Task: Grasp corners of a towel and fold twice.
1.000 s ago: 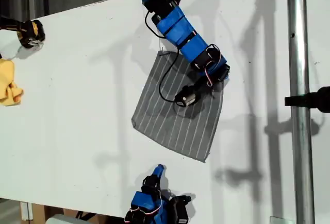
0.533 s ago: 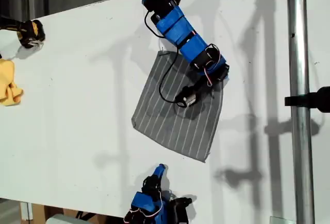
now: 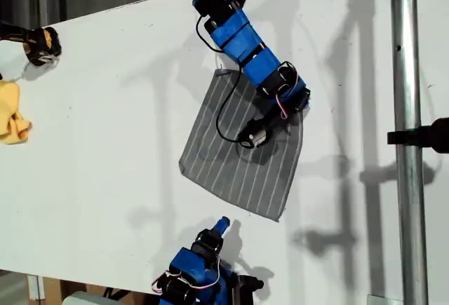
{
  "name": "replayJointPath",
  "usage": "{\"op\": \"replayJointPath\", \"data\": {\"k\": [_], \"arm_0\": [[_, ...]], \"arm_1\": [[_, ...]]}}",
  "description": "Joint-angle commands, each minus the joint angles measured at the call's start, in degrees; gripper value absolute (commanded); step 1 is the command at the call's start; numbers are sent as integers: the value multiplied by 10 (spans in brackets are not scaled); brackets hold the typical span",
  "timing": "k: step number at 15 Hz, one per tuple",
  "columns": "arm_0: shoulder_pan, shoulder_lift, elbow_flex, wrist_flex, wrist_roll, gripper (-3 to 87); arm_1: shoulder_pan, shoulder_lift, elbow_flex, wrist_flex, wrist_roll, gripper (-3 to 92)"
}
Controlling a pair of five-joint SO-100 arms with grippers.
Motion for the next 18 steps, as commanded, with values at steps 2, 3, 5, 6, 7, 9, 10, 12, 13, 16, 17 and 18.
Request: {"op": "replayJointPath", "data": {"k": [2,3,5,6,7,9,10,12,13,16,17,18], "arm_0": [[60,-112,-159,15,91,-15],[76,-139,-192,47,111,-15],[99,-200,-245,95,129,25],[114,-227,-258,98,140,68],[126,-256,-279,111,155,251],[129,-322,-352,169,185,419],[127,-341,-367,169,198,431],[121,-388,-369,164,206,430],[119,-405,-351,149,191,389],[117,-446,-292,96,178,421],[117,-464,-279,81,175,425],[121,-481,-270,66,175,430]], "arm_1": [[15,32,-8,-5,-7,-1],[15,33,-8,-4,-8,-1],[15,33,-8,-4,-9,-1],[15,33,-8,-5,-9,-1],[15,33,-8,-5,-11,-1],[17,33,-8,-7,-12,-1],[17,33,-8,-7,-12,-1],[14,33,-8,-10,-12,-1],[13,33,-8,-11,-11,-1],[11,33,-8,-14,-9,-1],[11,33,-8,-14,-10,-1],[11,33,-8,-14,-11,-1]]}}
